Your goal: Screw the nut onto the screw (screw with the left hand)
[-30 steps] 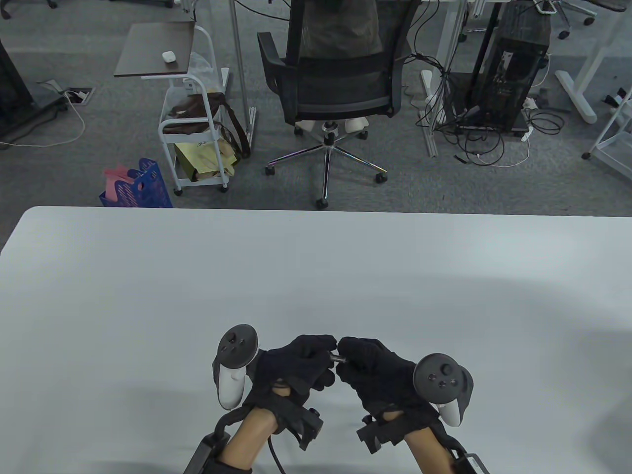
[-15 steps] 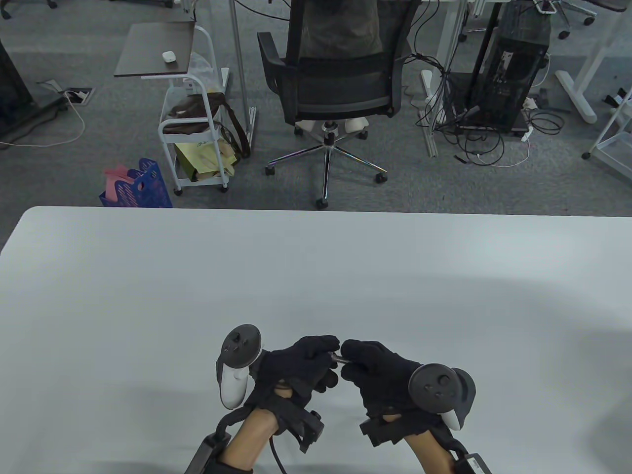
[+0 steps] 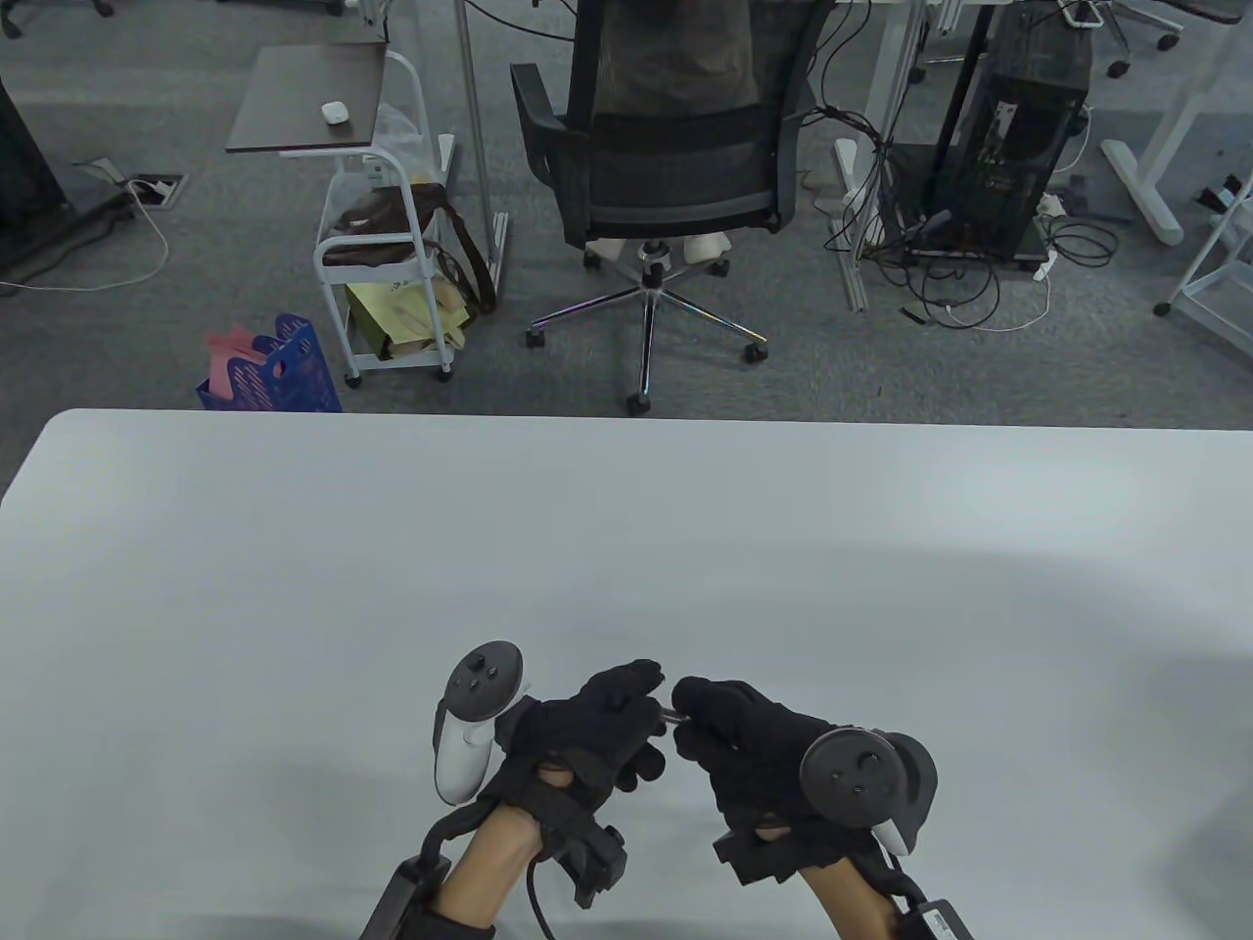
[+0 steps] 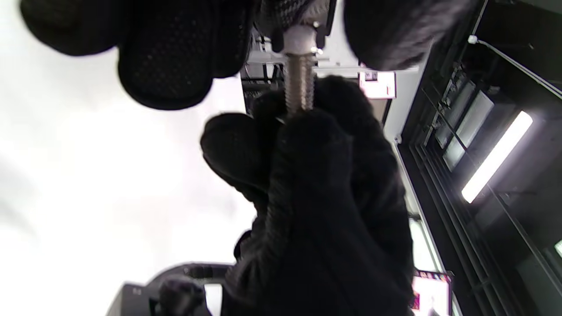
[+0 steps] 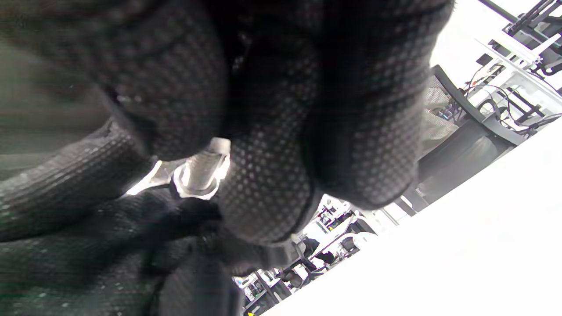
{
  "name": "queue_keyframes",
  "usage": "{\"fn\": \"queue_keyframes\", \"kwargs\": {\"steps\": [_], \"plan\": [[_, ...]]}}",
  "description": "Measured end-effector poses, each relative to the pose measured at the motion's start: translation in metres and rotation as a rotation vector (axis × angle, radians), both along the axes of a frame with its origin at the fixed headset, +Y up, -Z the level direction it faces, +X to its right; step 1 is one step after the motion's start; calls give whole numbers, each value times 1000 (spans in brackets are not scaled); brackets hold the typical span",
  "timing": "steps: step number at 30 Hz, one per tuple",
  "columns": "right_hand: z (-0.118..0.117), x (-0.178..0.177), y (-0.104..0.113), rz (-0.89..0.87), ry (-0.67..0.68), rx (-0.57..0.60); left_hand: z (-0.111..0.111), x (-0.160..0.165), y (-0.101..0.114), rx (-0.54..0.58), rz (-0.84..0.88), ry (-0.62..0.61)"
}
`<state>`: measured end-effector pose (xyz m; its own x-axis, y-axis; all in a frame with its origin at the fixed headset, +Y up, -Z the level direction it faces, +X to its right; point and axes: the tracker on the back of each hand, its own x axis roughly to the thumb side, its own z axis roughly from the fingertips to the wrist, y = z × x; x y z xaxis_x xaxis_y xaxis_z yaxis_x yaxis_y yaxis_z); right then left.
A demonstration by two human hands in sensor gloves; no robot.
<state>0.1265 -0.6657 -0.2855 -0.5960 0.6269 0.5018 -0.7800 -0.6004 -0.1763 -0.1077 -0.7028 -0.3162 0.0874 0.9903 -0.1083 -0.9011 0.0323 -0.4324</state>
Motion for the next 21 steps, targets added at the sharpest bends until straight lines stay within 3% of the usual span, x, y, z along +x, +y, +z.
{"fn": "queue_keyframes", "kwargs": {"steps": [3,9,17,21], "plan": [[-1,-1,-2,4,-3,-9,-2,-2,-2,6,-63,75],[-4,3,-5,-15,-6,-33,-3,3,-3,-11,-29,-34],[-11,2,-16,-73,35,-172,-2,6,-7,-17,-113,50],[-11,0,-11,54,25,-107,-2,7,-10,-41,-97,-32]]}}
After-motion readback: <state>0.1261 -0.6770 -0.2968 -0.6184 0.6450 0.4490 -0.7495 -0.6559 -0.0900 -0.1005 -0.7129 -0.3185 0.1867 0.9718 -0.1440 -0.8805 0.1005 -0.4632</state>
